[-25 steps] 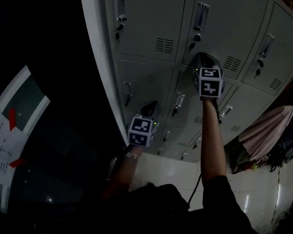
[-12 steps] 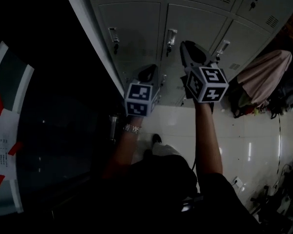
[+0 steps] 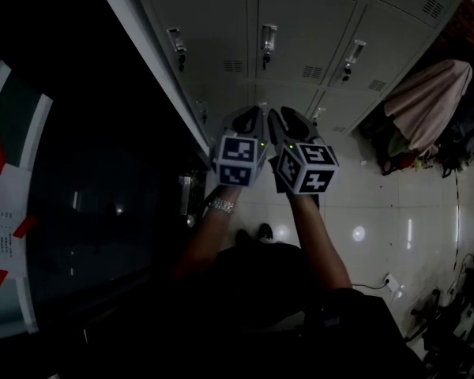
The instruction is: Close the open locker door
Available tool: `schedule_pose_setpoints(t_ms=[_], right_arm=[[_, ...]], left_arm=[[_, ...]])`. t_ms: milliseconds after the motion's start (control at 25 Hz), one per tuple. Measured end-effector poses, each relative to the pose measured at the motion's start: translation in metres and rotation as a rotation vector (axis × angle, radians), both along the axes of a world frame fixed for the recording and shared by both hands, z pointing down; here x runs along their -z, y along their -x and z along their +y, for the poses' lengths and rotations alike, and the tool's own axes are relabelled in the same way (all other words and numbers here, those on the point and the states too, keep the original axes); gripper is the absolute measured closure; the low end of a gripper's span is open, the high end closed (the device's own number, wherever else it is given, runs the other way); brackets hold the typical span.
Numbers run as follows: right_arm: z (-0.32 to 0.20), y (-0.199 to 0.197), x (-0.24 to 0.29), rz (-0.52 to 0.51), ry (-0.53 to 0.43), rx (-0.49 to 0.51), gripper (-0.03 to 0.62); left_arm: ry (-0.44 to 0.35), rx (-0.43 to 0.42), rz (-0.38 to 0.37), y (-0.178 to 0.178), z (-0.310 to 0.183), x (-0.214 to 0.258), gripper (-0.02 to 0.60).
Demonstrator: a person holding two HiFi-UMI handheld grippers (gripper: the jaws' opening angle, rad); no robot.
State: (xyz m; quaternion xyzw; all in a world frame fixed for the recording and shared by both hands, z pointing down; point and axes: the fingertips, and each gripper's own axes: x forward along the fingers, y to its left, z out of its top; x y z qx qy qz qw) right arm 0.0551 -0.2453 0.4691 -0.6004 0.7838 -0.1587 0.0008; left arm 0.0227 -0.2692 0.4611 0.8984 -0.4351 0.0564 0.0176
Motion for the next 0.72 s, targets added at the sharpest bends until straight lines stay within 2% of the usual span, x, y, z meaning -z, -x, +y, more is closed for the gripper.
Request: schedule_pose_setpoints(t_ms=[400,720], right_arm=[[-0.008,-0.013,0.005,-0.004,0.001,0.028,0.484],[-0.007,-0.012,0.001,-0.051,0.011,0.078,0.484]], left_arm=[[-0.006,-0.001,0.006,-0.023,-0.009,0.005,0.589],[0.017,0.024,0.012,-0.019,-0.013,-0.002,0.589]])
